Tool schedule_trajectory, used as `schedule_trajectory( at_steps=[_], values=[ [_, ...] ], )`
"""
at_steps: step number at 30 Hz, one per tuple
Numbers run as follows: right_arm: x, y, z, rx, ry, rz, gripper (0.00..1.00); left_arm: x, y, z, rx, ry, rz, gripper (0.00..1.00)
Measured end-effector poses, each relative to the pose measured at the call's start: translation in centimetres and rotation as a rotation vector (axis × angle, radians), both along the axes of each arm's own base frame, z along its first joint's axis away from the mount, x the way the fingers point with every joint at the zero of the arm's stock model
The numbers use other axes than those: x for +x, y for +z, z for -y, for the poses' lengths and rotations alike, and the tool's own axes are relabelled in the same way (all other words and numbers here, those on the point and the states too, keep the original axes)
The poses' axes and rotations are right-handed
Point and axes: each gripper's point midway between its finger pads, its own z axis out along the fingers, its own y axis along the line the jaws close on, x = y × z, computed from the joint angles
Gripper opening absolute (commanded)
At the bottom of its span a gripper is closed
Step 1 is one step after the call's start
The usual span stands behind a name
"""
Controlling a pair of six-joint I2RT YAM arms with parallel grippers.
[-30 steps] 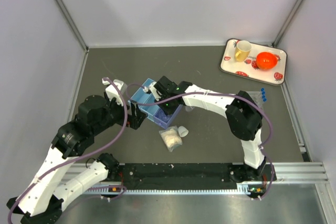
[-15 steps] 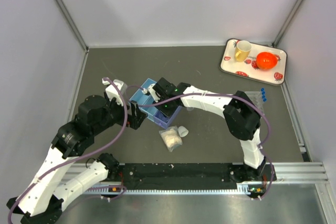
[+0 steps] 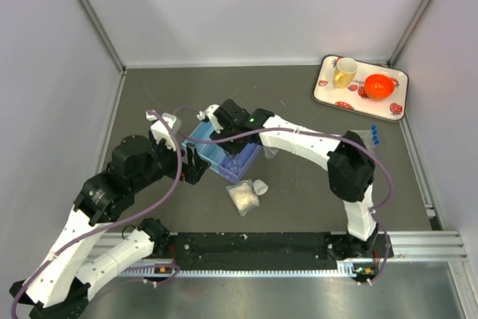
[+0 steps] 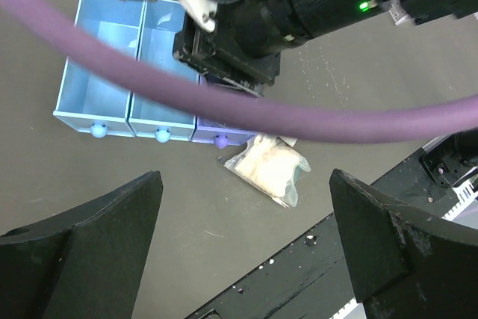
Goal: Organize the chemistry lab equipment
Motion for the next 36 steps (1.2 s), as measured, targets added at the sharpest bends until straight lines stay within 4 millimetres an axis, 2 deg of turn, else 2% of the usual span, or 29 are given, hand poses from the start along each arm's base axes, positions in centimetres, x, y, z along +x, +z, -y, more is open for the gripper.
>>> schedule_trajectory(
  at_steps=[5,8,10,12,14,17,19,22,29,36],
  values=[
    [1.2,4.5,0.9,0.034,-0.069,0.094,0.50,0.2,-0.2,0.2,0.005,-0.002,-0.007,0.99],
    [2.7,7.0,2.0,0.065,-0.156,0.138,0.50,0.2,-0.5,0.4,0.008,-0.010,-0.017,0.99],
    [4.1,8.1,3.4,0.085,-0.237,0.150,0.52,0.2,-0.6,0.4,0.009,-0.015,-0.019,0.99],
    [6.3,8.5,5.7,0.096,-0.341,0.152,0.55,0.1,-0.6,0.4,0.007,-0.017,-0.018,0.99],
    [8.0,8.5,7.7,0.094,-0.423,0.150,0.60,0.1,-0.5,0.5,0.005,-0.019,-0.018,0.99],
    [10.3,7.9,11.0,0.068,-0.539,0.141,0.61,-0.1,-0.4,0.5,0.001,-0.024,-0.015,0.99],
    [11.5,7.4,12.0,0.062,-0.593,0.133,0.61,-0.1,-0.2,0.5,-0.003,-0.026,-0.011,0.99],
    [12.2,6.1,12.4,0.049,-0.626,0.110,0.62,-0.2,0.1,0.5,-0.008,-0.029,-0.006,0.99],
    [12.5,2.2,11.9,-0.001,-0.632,0.039,0.63,-0.1,0.2,0.5,0.000,-0.033,0.003,0.99],
    [12.5,0.6,11.9,-0.031,-0.633,0.018,0.63,-0.1,0.2,0.4,0.007,-0.037,0.008,0.99]
  ],
)
